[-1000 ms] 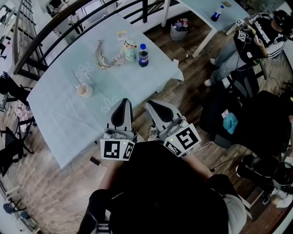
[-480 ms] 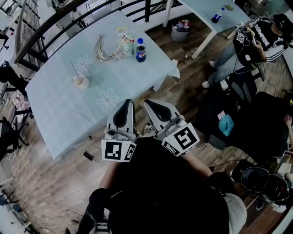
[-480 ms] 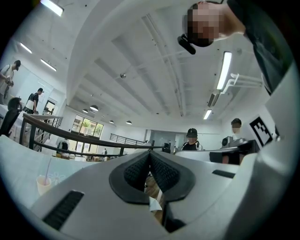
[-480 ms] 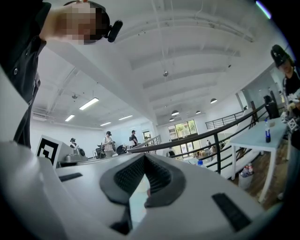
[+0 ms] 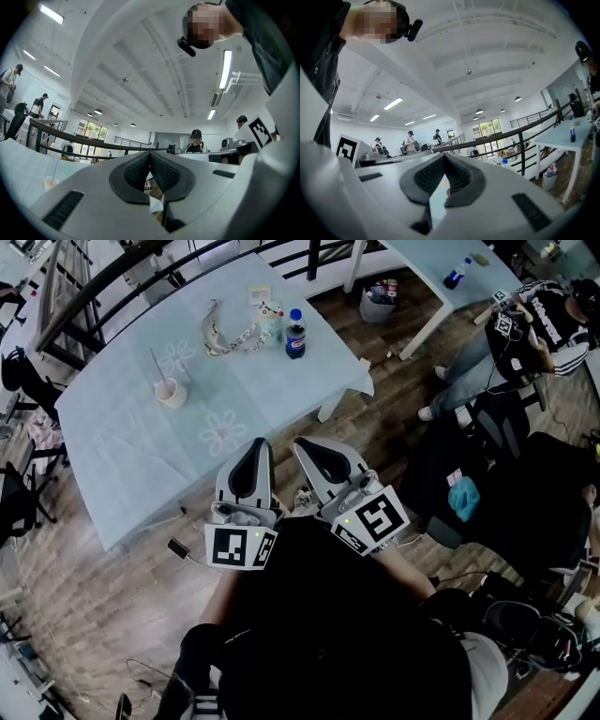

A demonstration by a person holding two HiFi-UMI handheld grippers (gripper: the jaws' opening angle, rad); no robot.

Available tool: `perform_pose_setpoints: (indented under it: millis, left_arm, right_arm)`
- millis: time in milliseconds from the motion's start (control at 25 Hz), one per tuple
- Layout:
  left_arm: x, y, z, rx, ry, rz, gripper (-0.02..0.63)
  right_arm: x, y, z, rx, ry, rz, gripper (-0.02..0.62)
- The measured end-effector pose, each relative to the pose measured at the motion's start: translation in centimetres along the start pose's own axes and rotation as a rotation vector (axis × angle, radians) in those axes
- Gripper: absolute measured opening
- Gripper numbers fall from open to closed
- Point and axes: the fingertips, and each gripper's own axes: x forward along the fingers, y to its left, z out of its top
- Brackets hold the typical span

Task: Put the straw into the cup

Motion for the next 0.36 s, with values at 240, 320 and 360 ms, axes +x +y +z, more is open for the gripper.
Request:
perform_pose_setpoints:
  millis: [240, 320, 360]
  left_arm:
    - [-0.4, -0.22, 0.34, 0.019, -0.009, 0.006, 0.012]
    - [-0.53, -0.22, 0.37, 0.021, -0.01, 0.009, 0.012]
    - [-0.59, -0.22, 0.38, 0.023, -0.01, 0.01, 0.014]
  right_arm:
    - [-0.05, 0.54, 0.09, -0.004, -0.001, 0.01, 0.008]
    - [-0.07, 0.65, 0.09, -0.007, -0.001, 0.011, 0.008]
    - [-0.07, 0.7, 0.09, -0.009, 0.0, 0.012, 0.008]
